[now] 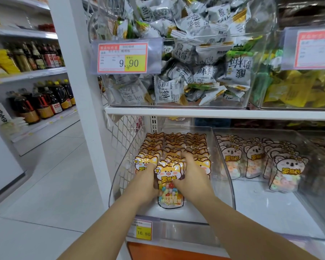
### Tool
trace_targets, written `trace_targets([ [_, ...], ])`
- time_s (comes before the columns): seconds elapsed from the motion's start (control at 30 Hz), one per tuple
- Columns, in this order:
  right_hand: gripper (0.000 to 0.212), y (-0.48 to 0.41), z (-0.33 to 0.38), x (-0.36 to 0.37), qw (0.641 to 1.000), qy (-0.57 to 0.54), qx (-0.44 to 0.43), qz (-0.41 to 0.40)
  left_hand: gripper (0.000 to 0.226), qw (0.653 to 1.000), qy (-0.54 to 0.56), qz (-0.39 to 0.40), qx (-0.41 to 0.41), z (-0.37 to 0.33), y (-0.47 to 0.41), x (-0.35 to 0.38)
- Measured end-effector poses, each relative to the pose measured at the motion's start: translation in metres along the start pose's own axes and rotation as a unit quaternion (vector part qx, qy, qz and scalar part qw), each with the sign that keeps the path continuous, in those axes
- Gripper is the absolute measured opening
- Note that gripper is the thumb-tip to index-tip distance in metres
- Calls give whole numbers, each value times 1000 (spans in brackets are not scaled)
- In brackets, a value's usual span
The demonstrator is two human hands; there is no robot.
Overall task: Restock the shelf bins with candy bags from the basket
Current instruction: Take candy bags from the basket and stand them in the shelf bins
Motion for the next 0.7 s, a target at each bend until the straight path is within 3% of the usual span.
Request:
trace_targets([
  [0.23,84,-18,9,0,994,65,46,75,66,1000,16,0,-1,0,1,0],
  [0.47,86,-5,8,2,989,139,-40,-14,63,999,25,-23,-8,0,0,1],
  [0.7,90,-1,10,1,983,150,-106,-17,65,999,30,-15,-20,1,1,2],
])
Point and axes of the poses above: each hand's wrist, its own y-axis away from the middle knuckle, its own x-axis out of the palm, z = x × y, the point moved 4 cm from there along -y, towards the middle knuckle, and after that the axes turned 4 degrees about -z, right-handed, at the moved point
